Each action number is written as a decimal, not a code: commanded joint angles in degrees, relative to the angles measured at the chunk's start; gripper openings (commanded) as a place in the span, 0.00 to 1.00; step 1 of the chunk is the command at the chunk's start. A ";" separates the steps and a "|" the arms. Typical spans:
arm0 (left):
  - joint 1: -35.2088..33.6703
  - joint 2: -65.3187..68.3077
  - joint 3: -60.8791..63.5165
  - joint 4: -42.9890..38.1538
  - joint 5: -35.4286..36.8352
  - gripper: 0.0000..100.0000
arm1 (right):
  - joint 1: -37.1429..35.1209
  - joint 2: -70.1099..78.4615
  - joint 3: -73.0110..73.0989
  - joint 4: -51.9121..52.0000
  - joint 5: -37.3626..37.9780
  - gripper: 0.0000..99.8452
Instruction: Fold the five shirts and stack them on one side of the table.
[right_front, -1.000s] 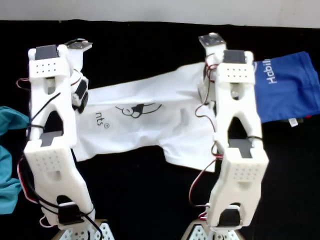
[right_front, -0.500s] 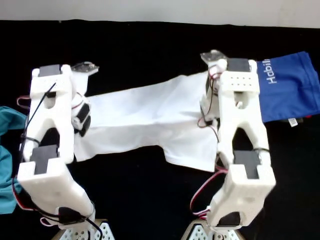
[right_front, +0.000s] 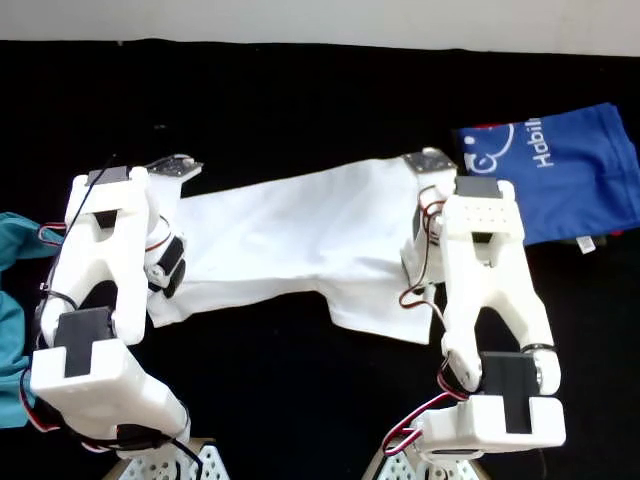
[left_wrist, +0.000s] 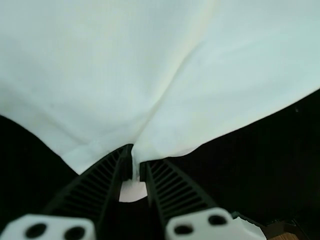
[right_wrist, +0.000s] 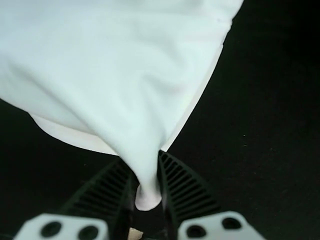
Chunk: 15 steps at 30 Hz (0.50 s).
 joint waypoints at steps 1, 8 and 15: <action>-0.84 -3.91 -0.13 -0.09 -0.53 0.01 | 0.57 -4.35 0.13 2.07 0.53 0.01; -0.48 -4.53 4.62 -2.90 -0.70 0.01 | -0.04 -10.95 6.73 1.98 0.70 0.01; -0.75 -4.53 5.32 -4.66 -0.70 0.01 | -0.40 -12.09 16.31 -6.90 0.70 0.01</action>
